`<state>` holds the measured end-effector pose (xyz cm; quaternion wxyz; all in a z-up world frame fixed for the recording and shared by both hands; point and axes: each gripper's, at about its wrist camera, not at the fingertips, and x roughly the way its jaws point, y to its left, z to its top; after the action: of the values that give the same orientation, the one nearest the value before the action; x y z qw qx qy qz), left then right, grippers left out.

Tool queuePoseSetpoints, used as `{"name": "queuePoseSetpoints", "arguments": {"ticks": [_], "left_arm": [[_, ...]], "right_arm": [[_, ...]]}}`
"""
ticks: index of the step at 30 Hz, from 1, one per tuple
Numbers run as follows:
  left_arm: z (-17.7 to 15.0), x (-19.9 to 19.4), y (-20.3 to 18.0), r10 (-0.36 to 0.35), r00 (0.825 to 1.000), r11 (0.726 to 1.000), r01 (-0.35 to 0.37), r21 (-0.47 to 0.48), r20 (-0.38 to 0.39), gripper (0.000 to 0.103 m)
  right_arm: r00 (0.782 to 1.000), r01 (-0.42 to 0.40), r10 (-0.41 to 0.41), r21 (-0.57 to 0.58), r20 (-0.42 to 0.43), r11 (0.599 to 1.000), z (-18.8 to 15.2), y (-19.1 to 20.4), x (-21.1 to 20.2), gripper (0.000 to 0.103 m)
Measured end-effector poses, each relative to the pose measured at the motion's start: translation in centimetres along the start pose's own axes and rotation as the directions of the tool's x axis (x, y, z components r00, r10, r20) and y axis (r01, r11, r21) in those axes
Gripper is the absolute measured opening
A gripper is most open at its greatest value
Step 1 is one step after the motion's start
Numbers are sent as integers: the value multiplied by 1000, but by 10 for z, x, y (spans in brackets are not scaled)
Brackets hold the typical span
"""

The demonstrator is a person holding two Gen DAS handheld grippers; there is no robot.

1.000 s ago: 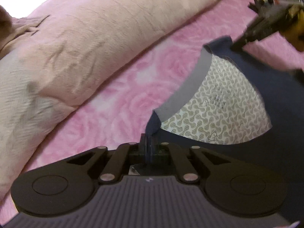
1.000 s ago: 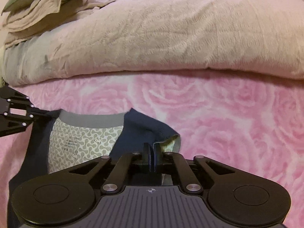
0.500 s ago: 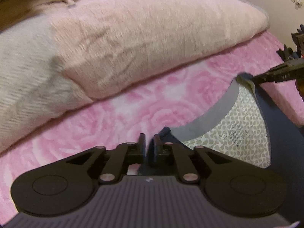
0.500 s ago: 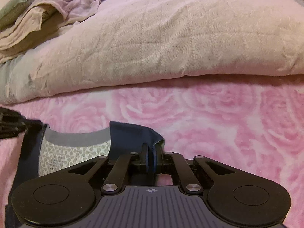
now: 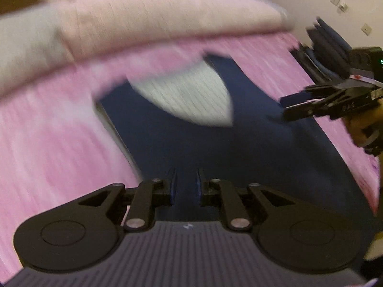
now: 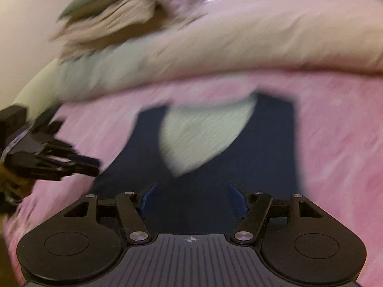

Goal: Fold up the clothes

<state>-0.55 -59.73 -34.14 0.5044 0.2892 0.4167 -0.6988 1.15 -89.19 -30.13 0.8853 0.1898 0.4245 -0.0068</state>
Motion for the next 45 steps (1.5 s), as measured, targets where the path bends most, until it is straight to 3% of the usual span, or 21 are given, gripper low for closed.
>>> {"name": "queuePoseSetpoints", "arguments": {"ticks": [2, 4, 6, 7, 9, 12, 15, 18, 20, 21, 23, 27, 31, 35, 38, 40, 45], "left_arm": [[-34, 0, 3, 47, 997, 998, -49, -30, -60, 14], [-69, 1, 6, 95, 988, 993, -103, -56, -123, 7], [-84, -14, 22, 132, 987, 982, -143, -124, -92, 3], [-86, -21, 27, 168, 981, 973, -181, -147, -96, 2], [-84, -29, 23, 245, 964, 958, -257, -126, -104, 1], [-73, -38, 9, 255, 965, 957, -260, -129, -59, 1], [-53, -30, -18, 219, 976, 975, -219, -48, -1, 2], [-39, -3, -32, 163, 987, 987, -163, 11, -1, 8], [-34, 18, -34, 169, 985, 984, -166, 58, -43, 8], [-36, 23, -33, 182, 981, 982, -178, 68, -66, 8], [-45, 21, -23, 212, 974, 977, -209, 54, -77, 8], [-62, -9, -26, 308, 943, 951, -306, 29, -130, 6], [-81, -43, -62, 244, 961, 968, -248, -19, -128, 6], [-112, -53, -114, 114, 981, 992, -122, -42, -155, 10], [-158, -48, -142, 69, 968, 998, -67, 20, -240, 11], [-191, -48, -152, 86, 951, 994, -64, 84, -296, 11], [-260, -85, -143, 150, 940, 983, -109, 148, -307, 11]], "right_arm": [[999, -22, 21, -21, -35, 1000, -25, 6, -6, 67], [997, -44, 41, -41, -71, 998, -50, 11, -11, 67], [992, -67, 61, -61, -108, 996, -75, 17, -17, 67], [990, -79, 70, -70, -126, 994, -88, 20, -20, 67], [993, -9, 2, -57, -119, 998, -89, 8, -35, 67], [989, 96, -100, -37, -110, 995, -92, -11, -58, 67], [974, 201, -201, -15, -103, 980, -94, -29, -81, 67], [991, 121, -128, -118, -51, 986, -82, -8, -75, 67], [993, 89, -100, -159, -64, 983, -77, -4, -59, 67], [993, 77, -91, -172, -77, 982, -77, -5, -52, 67], [979, 139, -158, -148, -125, 979, -84, -28, -42, 67], [959, 265, -263, -1, -102, 964, -90, -56, -78, 66], [993, 117, -113, 118, -42, 986, -106, -28, -122, 66], [993, 13, -1, 102, -116, 995, -154, 30, -127, 66], [980, 70, -53, 84, -192, 994, -210, 58, -135, 66], [979, 124, -104, 112, -175, 986, -239, 67, -154, 66], [951, 269, -233, 177, -204, 947, -279, 88, -186, 66]]}}
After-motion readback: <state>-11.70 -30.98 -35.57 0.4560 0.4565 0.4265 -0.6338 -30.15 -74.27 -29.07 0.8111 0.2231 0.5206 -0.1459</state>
